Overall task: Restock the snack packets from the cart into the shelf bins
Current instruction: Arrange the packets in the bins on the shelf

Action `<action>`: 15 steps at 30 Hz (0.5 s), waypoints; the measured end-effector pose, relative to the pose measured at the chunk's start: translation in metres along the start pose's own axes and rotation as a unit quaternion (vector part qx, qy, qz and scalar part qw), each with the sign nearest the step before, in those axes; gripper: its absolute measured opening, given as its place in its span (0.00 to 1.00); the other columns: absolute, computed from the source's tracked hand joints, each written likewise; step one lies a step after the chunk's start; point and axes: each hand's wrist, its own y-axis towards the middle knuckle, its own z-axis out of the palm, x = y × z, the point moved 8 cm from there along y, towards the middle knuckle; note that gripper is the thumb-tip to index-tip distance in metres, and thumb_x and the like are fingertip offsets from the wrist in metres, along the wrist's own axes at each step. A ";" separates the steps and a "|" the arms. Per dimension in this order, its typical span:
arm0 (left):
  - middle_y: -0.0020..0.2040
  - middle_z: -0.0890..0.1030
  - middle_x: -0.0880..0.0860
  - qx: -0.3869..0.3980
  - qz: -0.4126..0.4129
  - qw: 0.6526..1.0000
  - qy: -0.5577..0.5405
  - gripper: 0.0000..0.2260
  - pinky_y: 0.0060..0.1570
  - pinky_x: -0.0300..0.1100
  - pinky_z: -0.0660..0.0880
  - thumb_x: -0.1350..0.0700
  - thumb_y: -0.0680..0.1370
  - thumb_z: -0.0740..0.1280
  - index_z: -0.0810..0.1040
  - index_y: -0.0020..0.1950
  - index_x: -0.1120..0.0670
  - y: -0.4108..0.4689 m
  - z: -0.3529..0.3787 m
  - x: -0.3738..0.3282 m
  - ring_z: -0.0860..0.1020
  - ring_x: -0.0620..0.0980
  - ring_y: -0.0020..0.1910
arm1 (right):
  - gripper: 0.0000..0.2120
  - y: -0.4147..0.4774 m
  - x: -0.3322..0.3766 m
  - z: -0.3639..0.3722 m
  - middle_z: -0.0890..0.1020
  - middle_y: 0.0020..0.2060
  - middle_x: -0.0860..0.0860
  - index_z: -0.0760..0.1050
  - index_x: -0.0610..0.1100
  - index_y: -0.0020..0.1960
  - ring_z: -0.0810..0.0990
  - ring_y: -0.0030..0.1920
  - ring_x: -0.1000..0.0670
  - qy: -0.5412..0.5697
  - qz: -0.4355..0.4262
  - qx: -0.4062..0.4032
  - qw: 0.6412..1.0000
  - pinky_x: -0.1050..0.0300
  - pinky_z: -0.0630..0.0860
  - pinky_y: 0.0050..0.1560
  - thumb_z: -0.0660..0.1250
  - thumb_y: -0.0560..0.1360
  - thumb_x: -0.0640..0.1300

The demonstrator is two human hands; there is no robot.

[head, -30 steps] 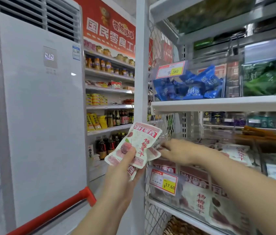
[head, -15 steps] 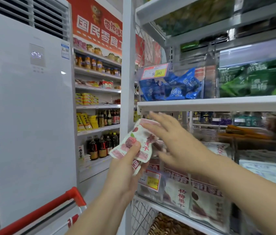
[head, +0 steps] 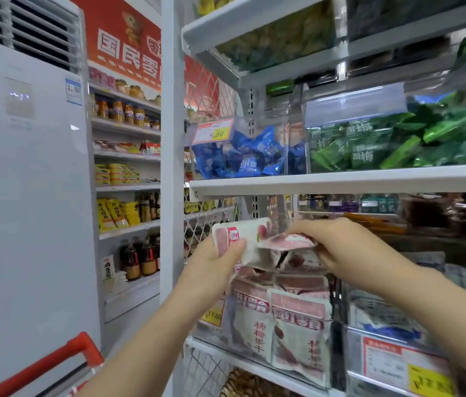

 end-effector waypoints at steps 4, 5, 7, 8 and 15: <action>0.58 0.80 0.34 0.033 0.093 0.991 0.093 0.12 0.60 0.34 0.73 0.52 0.83 0.64 0.78 0.62 0.36 -0.001 0.006 -0.009 0.77 0.34 0.59 | 0.27 -0.011 -0.005 0.018 0.83 0.59 0.60 0.77 0.62 0.63 0.80 0.60 0.55 0.001 -0.015 0.097 0.995 0.52 0.78 0.58 0.63 0.75 0.33; 0.60 0.79 0.35 0.037 0.101 0.991 0.085 0.12 0.63 0.37 0.73 0.52 0.82 0.65 0.78 0.62 0.36 -0.002 0.007 -0.009 0.76 0.34 0.61 | 0.26 -0.011 -0.005 0.018 0.83 0.59 0.60 0.79 0.60 0.63 0.80 0.60 0.56 0.022 -0.013 0.115 0.993 0.54 0.77 0.60 0.63 0.76 0.33; 0.59 0.78 0.38 0.021 0.122 0.989 0.080 0.11 0.63 0.42 0.76 0.53 0.81 0.68 0.81 0.58 0.38 -0.003 0.004 -0.009 0.77 0.38 0.60 | 0.25 -0.010 -0.007 0.017 0.82 0.61 0.59 0.81 0.56 0.63 0.79 0.62 0.56 0.050 0.016 0.152 0.987 0.55 0.75 0.64 0.61 0.76 0.32; 0.58 0.78 0.40 0.014 0.131 0.988 0.075 0.11 0.60 0.46 0.77 0.56 0.80 0.69 0.82 0.56 0.39 -0.003 0.001 -0.010 0.79 0.41 0.59 | 0.25 -0.009 -0.008 0.013 0.81 0.63 0.58 0.81 0.55 0.63 0.78 0.63 0.55 0.059 0.037 0.145 0.987 0.54 0.74 0.66 0.60 0.76 0.31; 0.50 0.81 0.48 0.095 0.115 0.988 -0.033 0.14 0.52 0.50 0.77 0.67 0.73 0.73 0.82 0.40 0.46 -0.007 -0.003 -0.012 0.81 0.52 0.57 | 0.25 0.005 0.027 -0.004 0.75 0.66 0.63 0.71 0.57 0.67 0.73 0.66 0.62 0.243 0.027 0.035 0.969 0.57 0.70 0.70 0.75 0.73 0.48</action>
